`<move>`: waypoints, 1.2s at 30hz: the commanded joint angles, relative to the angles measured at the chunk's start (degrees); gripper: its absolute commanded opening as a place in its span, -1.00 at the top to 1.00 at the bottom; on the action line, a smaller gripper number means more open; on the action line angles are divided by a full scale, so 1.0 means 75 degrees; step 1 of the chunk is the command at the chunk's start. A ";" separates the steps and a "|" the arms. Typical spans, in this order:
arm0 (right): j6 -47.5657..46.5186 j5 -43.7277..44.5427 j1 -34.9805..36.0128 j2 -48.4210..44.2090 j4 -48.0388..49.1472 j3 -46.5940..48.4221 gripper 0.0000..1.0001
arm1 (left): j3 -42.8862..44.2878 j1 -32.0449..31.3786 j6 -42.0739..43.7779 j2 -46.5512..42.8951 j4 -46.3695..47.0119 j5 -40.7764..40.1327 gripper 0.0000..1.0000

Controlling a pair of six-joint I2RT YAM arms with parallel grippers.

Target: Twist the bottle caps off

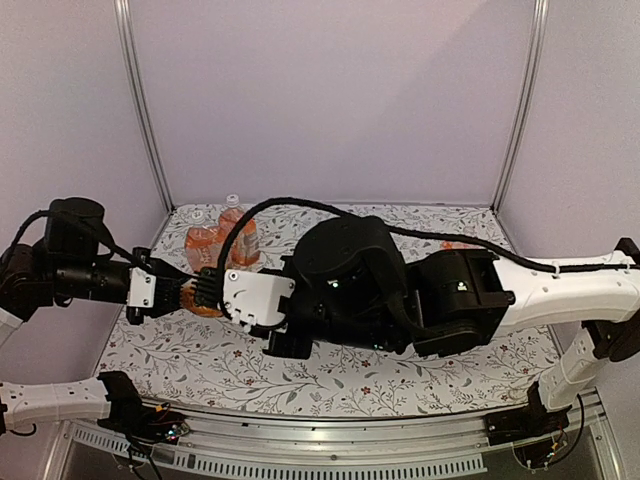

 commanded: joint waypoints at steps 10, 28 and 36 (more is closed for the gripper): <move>-0.9854 0.3071 0.1140 0.0593 0.3868 -0.0956 1.00 | 0.0257 0.0091 0.0095 0.0051 -0.1180 0.0146 0.32; -1.0357 0.3309 0.1161 0.0877 0.5596 -0.1340 -0.97 | 0.0097 0.0091 -0.0281 -0.0068 -0.0587 -0.0236 0.33; -0.4843 0.2696 0.0851 -0.0107 0.1953 -0.0926 -0.98 | -0.0166 0.0091 -0.0552 -0.0148 0.0796 -0.1097 0.33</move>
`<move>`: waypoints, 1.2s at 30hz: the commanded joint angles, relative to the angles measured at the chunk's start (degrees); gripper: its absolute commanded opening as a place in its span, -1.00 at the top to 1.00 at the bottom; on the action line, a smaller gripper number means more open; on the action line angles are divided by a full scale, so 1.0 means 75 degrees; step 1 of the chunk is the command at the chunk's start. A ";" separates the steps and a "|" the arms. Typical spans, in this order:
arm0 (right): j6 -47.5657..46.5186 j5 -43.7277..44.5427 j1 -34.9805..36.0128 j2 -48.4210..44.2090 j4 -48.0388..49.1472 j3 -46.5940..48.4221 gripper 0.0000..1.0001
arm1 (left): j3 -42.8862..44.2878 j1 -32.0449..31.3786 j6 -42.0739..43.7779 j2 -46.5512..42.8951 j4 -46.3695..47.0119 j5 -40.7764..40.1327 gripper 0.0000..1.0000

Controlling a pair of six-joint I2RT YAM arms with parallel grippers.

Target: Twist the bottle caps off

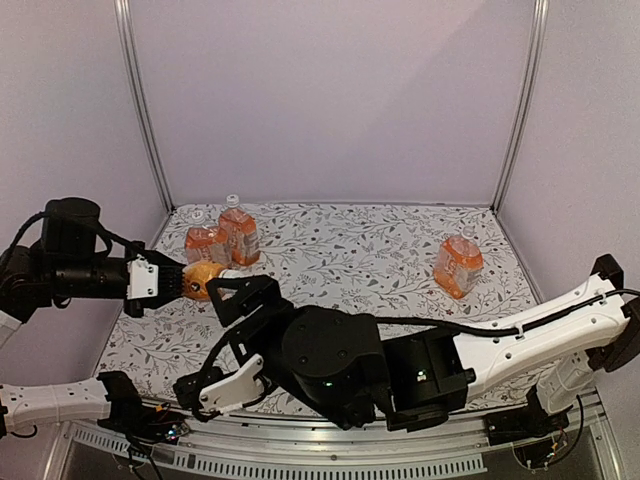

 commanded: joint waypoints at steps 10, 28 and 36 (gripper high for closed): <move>1.3731 -0.5830 -0.2708 -0.1391 -0.3559 0.1186 -0.97 | -0.0539 0.0024 -0.0041 -0.0064 0.1543 -0.1135 0.33; 1.7475 -0.6370 -0.3129 -0.0266 -0.4944 0.2428 -0.38 | -0.0574 0.0012 0.0115 -0.0016 0.1619 -0.1295 0.32; 1.7470 -0.6540 -0.3154 -0.0099 -0.4933 0.2583 0.09 | -0.0563 0.0012 0.0162 -0.0002 0.1627 -0.1294 0.32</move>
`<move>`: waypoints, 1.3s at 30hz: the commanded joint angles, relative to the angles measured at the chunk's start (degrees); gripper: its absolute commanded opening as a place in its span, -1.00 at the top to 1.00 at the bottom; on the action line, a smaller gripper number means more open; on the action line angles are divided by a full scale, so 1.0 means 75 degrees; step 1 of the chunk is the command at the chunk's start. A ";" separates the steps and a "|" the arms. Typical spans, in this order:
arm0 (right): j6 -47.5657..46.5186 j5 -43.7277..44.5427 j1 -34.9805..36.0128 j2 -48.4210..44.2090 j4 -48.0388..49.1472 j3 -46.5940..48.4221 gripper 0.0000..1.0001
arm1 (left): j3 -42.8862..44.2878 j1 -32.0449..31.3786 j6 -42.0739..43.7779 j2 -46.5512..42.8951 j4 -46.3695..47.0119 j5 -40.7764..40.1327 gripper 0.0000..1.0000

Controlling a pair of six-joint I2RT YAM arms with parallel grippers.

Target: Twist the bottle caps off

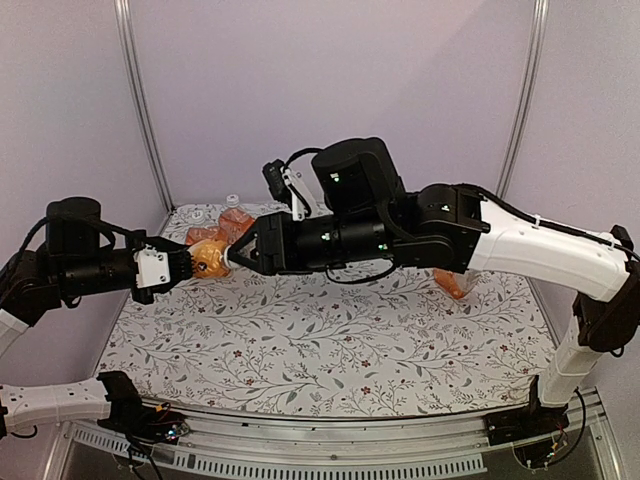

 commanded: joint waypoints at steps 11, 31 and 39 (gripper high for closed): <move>0.0078 -0.0401 -0.0121 0.0405 -0.0048 0.0372 0.30 | -0.0079 0.0005 0.0056 0.0036 0.0156 -0.0032 0.31; -0.9522 0.4027 0.2236 -0.0439 -0.0540 -0.0679 1.00 | 0.0109 0.0000 0.0356 -0.0054 -0.2294 0.1523 0.33; -1.5132 0.6306 0.3156 -0.0449 0.2870 -0.2250 1.00 | 0.0081 0.0000 0.0638 -0.0044 -0.2591 0.1514 0.38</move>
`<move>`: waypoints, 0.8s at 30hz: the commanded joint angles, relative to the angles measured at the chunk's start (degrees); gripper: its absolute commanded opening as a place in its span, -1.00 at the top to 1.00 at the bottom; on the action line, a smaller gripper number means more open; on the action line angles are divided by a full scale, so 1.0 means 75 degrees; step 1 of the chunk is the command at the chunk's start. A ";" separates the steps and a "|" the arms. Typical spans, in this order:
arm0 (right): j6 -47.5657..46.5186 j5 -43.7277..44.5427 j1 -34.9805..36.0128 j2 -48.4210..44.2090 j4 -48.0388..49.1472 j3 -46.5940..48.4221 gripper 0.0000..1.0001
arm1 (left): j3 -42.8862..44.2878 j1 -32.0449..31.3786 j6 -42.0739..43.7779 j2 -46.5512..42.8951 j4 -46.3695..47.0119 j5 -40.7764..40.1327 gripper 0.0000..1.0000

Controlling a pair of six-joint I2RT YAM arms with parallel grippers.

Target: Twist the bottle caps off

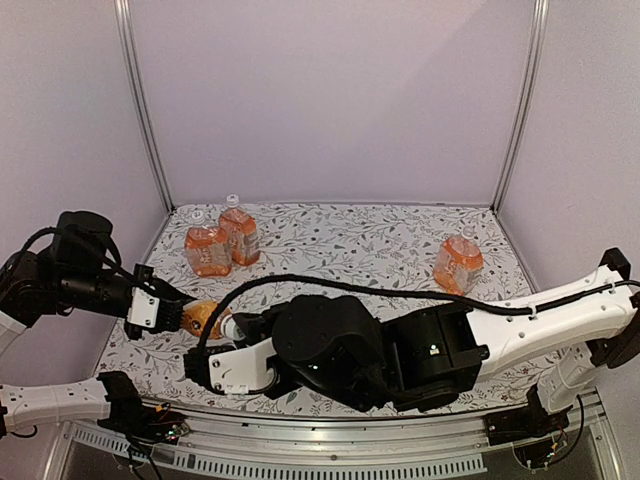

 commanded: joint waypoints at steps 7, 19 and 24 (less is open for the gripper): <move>-0.7665 0.1755 0.0698 0.0179 0.4235 -0.1384 1.00 | -0.0014 0.0070 0.0184 -0.0013 -0.0754 -0.0479 0.38; -0.9477 0.1552 0.0733 0.0320 0.5694 -0.1789 1.00 | -0.0028 0.0070 0.0242 -0.0063 -0.0727 -0.0571 0.38; -0.7478 0.1197 0.0734 -0.0041 0.4462 -0.1719 1.00 | -0.0029 0.0070 -0.0130 -0.0116 -0.0309 -0.0520 0.39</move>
